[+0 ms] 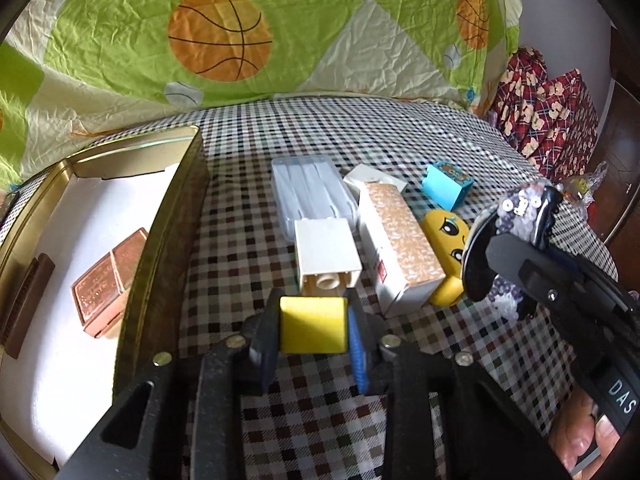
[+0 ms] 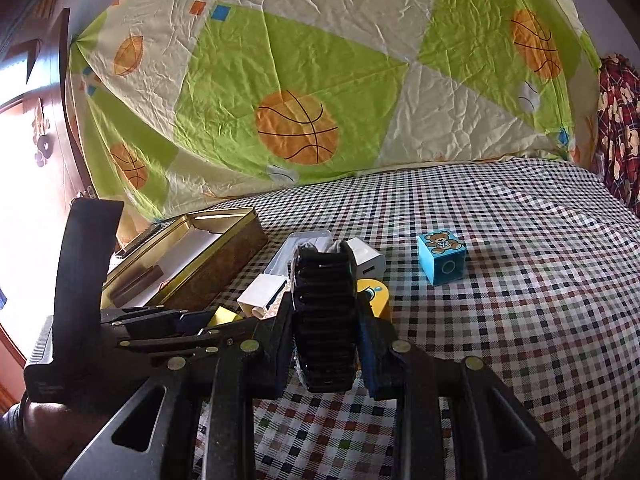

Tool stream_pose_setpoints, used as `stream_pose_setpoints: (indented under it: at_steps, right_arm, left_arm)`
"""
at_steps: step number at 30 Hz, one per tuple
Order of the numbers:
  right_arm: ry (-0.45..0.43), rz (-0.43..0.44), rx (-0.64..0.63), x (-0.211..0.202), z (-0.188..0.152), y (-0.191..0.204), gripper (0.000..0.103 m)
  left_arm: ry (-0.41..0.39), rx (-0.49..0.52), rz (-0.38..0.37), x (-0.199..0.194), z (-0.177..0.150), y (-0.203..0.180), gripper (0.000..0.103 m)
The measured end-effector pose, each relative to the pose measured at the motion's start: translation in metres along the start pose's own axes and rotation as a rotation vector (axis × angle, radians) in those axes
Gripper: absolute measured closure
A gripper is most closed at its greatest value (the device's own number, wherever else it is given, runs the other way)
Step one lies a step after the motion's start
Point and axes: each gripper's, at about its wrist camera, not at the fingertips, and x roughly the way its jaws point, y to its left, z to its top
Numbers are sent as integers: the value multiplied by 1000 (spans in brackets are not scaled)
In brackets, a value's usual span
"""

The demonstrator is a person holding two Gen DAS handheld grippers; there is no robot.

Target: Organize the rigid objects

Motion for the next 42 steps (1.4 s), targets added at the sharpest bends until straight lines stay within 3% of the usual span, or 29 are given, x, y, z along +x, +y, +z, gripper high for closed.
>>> stream_pose_setpoints:
  at_steps: [8, 32, 42]
  right_arm:
    - [-8, 3, 1, -2, 0, 0, 73]
    - [-74, 18, -2, -13, -2, 1, 73]
    - [-113, 23, -10, -20, -3, 2, 73]
  left_arm:
    - [-68, -62, -42, -15, -4, 14, 75]
    - [-466, -42, 82, -82, -22, 5, 75]
    - [-537, -31, 106, -93, -25, 4, 75]
